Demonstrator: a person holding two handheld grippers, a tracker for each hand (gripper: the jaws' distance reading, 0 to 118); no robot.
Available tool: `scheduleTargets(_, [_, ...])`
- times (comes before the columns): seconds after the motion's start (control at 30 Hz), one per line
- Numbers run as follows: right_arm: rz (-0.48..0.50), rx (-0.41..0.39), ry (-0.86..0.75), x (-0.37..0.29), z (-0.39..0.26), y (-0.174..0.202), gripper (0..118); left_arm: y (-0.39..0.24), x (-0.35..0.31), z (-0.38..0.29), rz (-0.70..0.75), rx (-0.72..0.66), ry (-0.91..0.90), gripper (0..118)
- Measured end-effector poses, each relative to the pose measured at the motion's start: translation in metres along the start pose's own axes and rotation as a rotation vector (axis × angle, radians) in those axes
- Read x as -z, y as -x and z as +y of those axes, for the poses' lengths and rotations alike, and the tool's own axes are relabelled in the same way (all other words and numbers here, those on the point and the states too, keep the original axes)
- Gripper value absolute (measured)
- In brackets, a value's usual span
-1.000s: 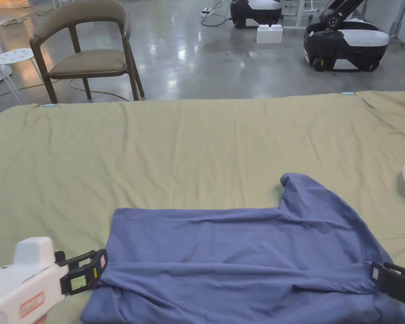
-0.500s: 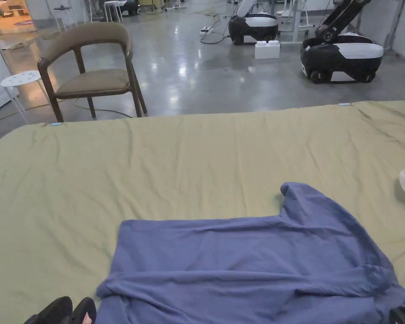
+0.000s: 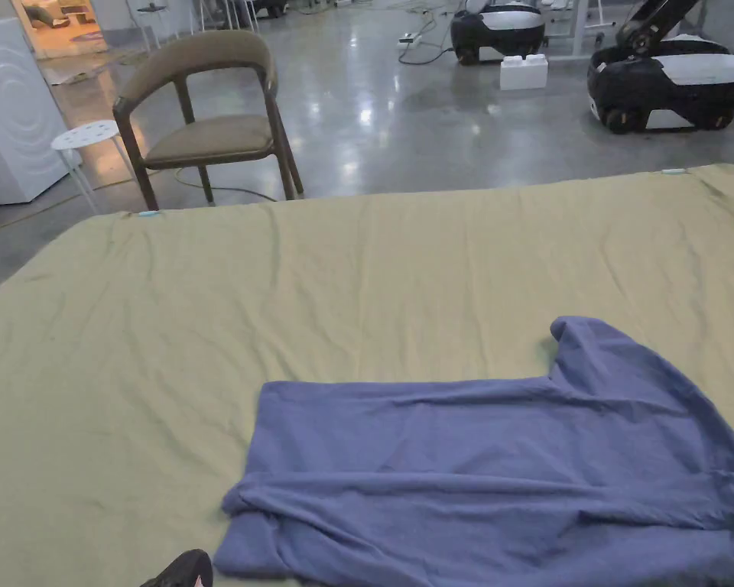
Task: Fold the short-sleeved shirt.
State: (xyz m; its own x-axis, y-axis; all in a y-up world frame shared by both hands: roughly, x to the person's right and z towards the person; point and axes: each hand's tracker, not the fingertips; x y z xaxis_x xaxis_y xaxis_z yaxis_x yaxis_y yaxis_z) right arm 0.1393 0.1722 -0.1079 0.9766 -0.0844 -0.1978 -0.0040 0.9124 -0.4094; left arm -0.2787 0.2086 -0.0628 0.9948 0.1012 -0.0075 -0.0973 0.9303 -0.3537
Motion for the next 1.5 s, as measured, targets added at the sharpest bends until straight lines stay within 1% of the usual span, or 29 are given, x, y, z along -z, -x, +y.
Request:
scheduleTargets(0.03, [0.005, 0.013, 0.004, 0.002, -0.001, -0.002, 0, 0.008, 0.010, -0.003, 0.001, -0.025, 0.034, 0])
scheduleTargets(0.07, [0.012, 0.030, 0.010, 0.004, -0.003, -0.005, 0, 0.019, 0.022, -0.009, -0.009, -0.062, 0.062, 12])
scheduleTargets(0.17, [0.014, 0.054, 0.039, 0.010, -0.009, -0.011, 0, 0.050, 0.074, -0.031, -0.008, -0.172, 0.201, 61])
scheduleTargets(0.2, [0.014, 0.056, 0.049, 0.012, -0.011, -0.012, 0, 0.059, 0.093, -0.040, -0.017, -0.181, 0.250, 61])
scheduleTargets(0.33, [-0.021, 0.062, 0.082, 0.010, -0.018, -0.019, 0, 0.082, 0.156, -0.064, 0.021, -0.215, 0.341, 61])
scheduleTargets(0.37, [-0.032, 0.073, 0.088, 0.008, -0.020, -0.022, 0, 0.083, 0.170, -0.067, 0.050, -0.198, 0.346, 61])
scheduleTargets(0.43, [-0.047, 0.091, 0.099, 0.004, -0.024, -0.028, 0, 0.090, 0.191, -0.070, 0.048, -0.197, 0.352, 61])
scheduleTargets(0.5, [-0.073, 0.114, 0.110, 0.001, -0.027, -0.036, 0, 0.092, 0.213, -0.076, 0.079, -0.151, 0.399, 60])
scheduleTargets(0.53, [-0.084, 0.123, 0.116, 0.000, -0.029, -0.040, 0, 0.093, 0.222, -0.078, 0.078, -0.148, 0.435, 56])
scheduleTargets(0.57, [-0.103, 0.135, 0.123, -0.001, -0.031, -0.043, 0, 0.095, 0.231, -0.082, 0.086, -0.153, 0.477, 36])
scheduleTargets(0.6, [-0.114, 0.146, 0.129, -0.001, -0.032, -0.047, 0, 0.091, 0.236, -0.087, 0.110, -0.155, 0.504, 13])
scheduleTargets(0.63, [-0.123, 0.154, 0.135, -0.001, -0.034, -0.050, 0, 0.090, 0.237, -0.091, 0.132, -0.142, 0.503, 5])
scheduleTargets(0.7, [-0.132, 0.174, 0.146, 0.002, -0.037, -0.056, 0, 0.087, 0.234, -0.093, 0.112, -0.144, 0.467, 5])
scheduleTargets(0.83, [-0.127, 0.183, 0.165, 0.026, -0.037, -0.069, 0, 0.089, 0.237, -0.090, 0.103, -0.129, 0.490, 5])
scheduleTargets(0.87, [-0.127, 0.182, 0.170, 0.038, -0.036, -0.073, 4, 0.089, 0.239, -0.089, 0.101, -0.113, 0.507, 5])
scheduleTargets(0.9, [-0.126, 0.181, 0.183, 0.052, -0.035, -0.077, 18, 0.087, 0.241, -0.089, 0.100, -0.094, 0.522, 5])
scheduleTargets(0.93, [-0.122, 0.183, 0.207, 0.066, -0.034, -0.082, 42, 0.085, 0.242, -0.089, 0.101, -0.076, 0.529, 5])
scheduleTargets(0.97, [-0.124, 0.202, 0.230, 0.084, -0.037, -0.088, 62, 0.083, 0.243, -0.089, 0.105, -0.069, 0.534, 5])
scheduleTargets(1.03, [-0.142, 0.253, 0.214, 0.113, -0.045, -0.100, 54, 0.080, 0.242, -0.089, 0.111, -0.052, 0.536, 5])
scheduleTargets(1.17, [-0.225, 0.336, 0.289, 0.171, -0.060, -0.125, 54, 0.078, 0.246, -0.085, 0.112, -0.033, 0.560, 5])
scheduleTargets(1.23, [-0.252, 0.341, 0.338, 0.191, -0.069, -0.134, 54, 0.077, 0.246, -0.086, 0.113, -0.026, 0.567, 5])
scheduleTargets(1.27, [-0.285, 0.335, 0.376, 0.201, -0.075, -0.136, 52, 0.077, 0.246, -0.086, 0.113, -0.021, 0.567, 5])
scheduleTargets(1.3, [-0.284, 0.323, 0.417, 0.209, -0.081, -0.138, 49, 0.076, 0.245, -0.087, 0.113, -0.014, 0.564, 5])
scheduleTargets(1.33, [-0.272, 0.315, 0.397, 0.211, -0.084, -0.137, 40, 0.075, 0.244, -0.088, 0.112, -0.009, 0.560, 5])
scheduleTargets(1.37, [-0.286, 0.258, 0.344, 0.205, -0.083, -0.131, 9, 0.075, 0.243, -0.088, 0.114, -0.005, 0.555, 5])
scheduleTargets(1.4, [-0.272, 0.212, 0.343, 0.201, -0.081, -0.126, 5, 0.076, 0.244, -0.090, 0.115, -0.006, 0.551, 4])
scheduleTargets(1.43, [-0.244, 0.199, 0.352, 0.201, -0.081, -0.125, 5, 0.076, 0.244, -0.089, 0.116, -0.009, 0.551, 4])
scheduleTargets(1.47, [-0.259, 0.205, 0.362, 0.200, -0.082, -0.120, 5, 0.077, 0.244, -0.088, 0.115, -0.013, 0.552, 4])
scheduleTargets(1.5, [-0.270, 0.169, 0.368, 0.199, -0.079, -0.119, 5, 0.079, 0.241, -0.084, 0.104, -0.018, 0.548, 1])
